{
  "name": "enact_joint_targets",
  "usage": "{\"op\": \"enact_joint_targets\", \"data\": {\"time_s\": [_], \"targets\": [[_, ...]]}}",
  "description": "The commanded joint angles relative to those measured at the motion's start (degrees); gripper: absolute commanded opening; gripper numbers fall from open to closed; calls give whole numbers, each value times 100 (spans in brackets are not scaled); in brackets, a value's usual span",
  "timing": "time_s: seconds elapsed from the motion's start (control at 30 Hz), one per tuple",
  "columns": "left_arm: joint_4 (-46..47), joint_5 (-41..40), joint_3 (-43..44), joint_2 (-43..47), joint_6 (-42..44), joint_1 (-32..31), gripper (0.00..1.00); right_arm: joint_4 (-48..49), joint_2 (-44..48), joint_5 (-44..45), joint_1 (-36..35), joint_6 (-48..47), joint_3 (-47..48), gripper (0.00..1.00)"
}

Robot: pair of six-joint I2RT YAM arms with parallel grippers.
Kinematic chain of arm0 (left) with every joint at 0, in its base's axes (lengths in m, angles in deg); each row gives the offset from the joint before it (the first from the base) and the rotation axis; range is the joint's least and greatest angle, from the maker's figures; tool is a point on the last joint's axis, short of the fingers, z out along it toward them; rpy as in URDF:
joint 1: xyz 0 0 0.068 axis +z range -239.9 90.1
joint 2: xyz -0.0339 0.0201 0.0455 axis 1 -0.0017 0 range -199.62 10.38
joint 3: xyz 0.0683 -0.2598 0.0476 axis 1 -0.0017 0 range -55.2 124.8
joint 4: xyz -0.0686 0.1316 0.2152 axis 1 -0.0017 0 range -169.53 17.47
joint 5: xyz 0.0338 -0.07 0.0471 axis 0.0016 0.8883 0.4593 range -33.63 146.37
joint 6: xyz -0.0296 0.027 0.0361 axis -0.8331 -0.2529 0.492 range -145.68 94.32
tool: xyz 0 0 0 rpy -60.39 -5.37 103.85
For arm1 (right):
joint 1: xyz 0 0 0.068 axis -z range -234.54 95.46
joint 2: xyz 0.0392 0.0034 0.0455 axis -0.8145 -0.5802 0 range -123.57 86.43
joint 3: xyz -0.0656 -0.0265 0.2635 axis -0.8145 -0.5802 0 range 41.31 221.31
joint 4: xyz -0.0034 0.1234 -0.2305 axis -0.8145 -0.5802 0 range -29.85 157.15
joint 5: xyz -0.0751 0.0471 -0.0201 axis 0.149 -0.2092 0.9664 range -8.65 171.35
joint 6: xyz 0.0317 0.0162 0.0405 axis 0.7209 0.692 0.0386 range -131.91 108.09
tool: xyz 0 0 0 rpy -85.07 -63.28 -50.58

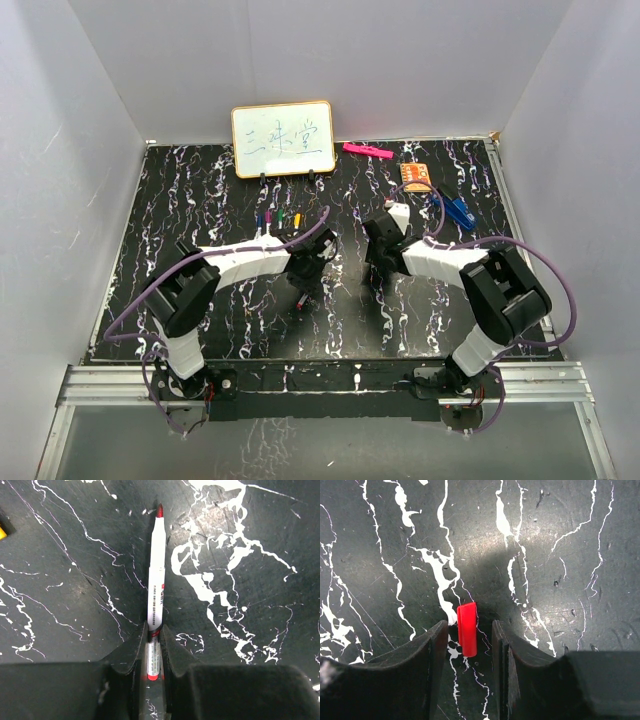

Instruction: Insert the pens into the pen caps

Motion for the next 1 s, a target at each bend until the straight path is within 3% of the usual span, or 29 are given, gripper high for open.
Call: {"op": "enact_joint_targets", "data": {"time_s": [0.0,0.33,0.37,0.47,0.77,0.97], "targets": [[-251,252,-12,394,41,-33,0,121,-26,15,16,-17,194,38],[-329,288,90,613,33,-33,0,-80,-132,-72,15,-34,184,28],[-321,279,94,635,32,-33,0,-107,-128,-96,15,-51,176,24],[-299,230,108,669,32,-33,0,-193,-131,-224,15,-132,152,0],[-187,160,160,710,53,-33,0,-461,-548,-354,16,-197,332,0],[97,83,-16,890,140,-29,0,-300,-175,-351,17,-188,463,0]]}}
